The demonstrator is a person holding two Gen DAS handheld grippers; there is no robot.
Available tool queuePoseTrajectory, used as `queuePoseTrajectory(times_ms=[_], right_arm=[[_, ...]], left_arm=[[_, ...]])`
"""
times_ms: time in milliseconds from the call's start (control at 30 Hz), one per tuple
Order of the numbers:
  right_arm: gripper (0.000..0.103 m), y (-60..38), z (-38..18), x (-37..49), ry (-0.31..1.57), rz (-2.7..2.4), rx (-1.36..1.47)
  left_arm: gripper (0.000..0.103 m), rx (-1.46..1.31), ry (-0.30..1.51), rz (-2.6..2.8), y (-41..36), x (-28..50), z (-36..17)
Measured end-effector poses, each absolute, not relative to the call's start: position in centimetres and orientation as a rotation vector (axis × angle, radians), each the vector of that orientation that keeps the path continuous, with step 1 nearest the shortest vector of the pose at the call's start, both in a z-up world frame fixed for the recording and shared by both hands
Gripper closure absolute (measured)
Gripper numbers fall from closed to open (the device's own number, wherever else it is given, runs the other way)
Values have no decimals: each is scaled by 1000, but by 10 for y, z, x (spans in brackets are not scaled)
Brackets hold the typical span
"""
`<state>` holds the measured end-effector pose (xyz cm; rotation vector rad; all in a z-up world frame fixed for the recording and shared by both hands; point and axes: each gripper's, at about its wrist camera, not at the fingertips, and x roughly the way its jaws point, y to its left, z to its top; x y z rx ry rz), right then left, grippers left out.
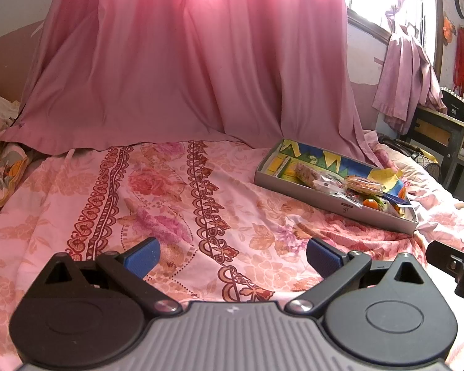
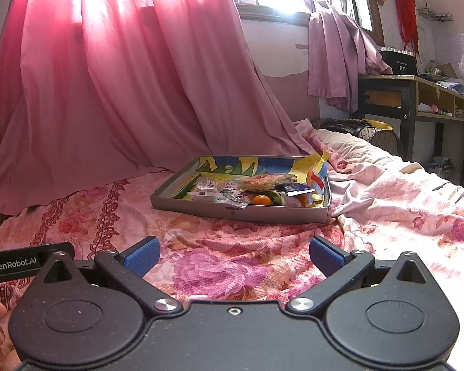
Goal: Organize snacks
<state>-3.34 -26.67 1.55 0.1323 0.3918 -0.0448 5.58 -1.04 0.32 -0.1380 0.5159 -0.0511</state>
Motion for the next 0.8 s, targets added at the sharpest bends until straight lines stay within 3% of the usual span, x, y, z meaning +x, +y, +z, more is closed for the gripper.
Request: queuePoseTrajectory(times_ms=[800], right_arm=[[1, -266, 12, -33, 400, -43, 131]], left_arm=[[1, -80, 513, -13, -14, 54, 5]])
